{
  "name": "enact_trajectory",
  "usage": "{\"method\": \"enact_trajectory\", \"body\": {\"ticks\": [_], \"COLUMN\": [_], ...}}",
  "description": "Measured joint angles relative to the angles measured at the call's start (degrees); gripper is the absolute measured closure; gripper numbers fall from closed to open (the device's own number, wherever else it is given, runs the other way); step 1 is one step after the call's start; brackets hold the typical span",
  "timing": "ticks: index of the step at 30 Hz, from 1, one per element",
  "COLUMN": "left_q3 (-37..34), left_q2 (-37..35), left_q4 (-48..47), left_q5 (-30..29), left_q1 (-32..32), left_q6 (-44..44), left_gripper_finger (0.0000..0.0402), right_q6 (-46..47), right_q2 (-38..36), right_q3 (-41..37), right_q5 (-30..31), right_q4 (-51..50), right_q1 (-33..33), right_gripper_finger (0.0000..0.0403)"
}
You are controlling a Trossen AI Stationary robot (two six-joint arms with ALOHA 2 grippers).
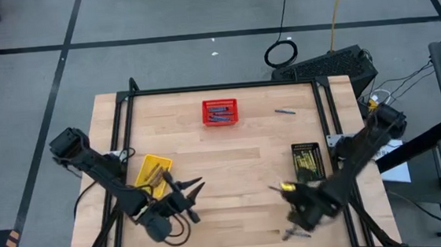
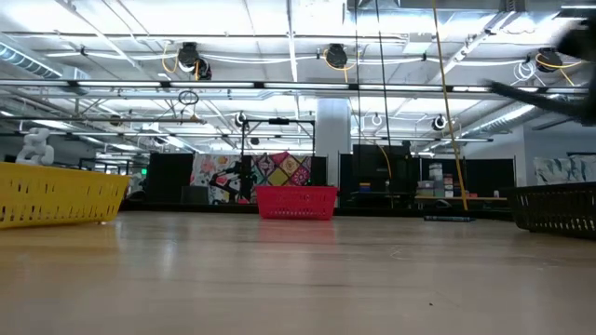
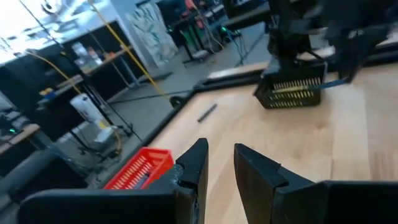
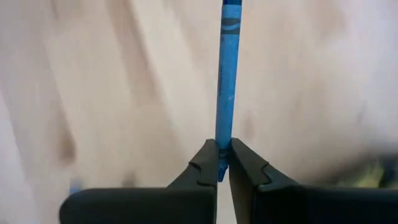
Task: Sort crayons
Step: Put the blue crayon into the red basket
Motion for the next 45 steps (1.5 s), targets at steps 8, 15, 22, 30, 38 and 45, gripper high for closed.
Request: {"method": "enact_trajectory", "body": {"ticks": [8,15,22,30,38,45], "left_q3": [0.00,0.00,0.02,0.02,0.02,0.02], "left_q2": [-0.04,-0.04,-0.02,-0.02,-0.02,-0.02], "left_q4": [-6.59,-11.31,-12.17,-13.56,-13.55,-13.13], "left_q5": [-6.18,-7.84,-10.05,-10.42,-10.42,-10.42], "left_q1": [-3.44,-6.45,-8.16,-7.19,-7.18,-7.18], "left_q6": [-6.09,-14.68,-15.52,-15.52,-15.50,-15.54], "left_gripper_finger": [0.0320,0.0320,0.0320,0.0320,0.0320,0.0320], "right_q6": [-52.58,-75.77,-79.97,-80.27,-80.34,-72.07], "right_q2": [-0.69,5.08,13.42,15.22,3.92,-7.41], "right_q3": [-0.09,-0.13,-0.17,-0.20,-0.17,-0.17], "right_q5": [-6.40,-23.68,-25.58,-25.28,-25.04,-19.51], "right_q4": [24.25,54.47,64.08,62.35,53.00,28.57], "right_q1": [-30.31,-55.07,-66.29,-68.50,-63.61,-43.71], "right_gripper_finger": [0.0402,0.0402,0.0386,0.0313,0.0297,0.0336]}}
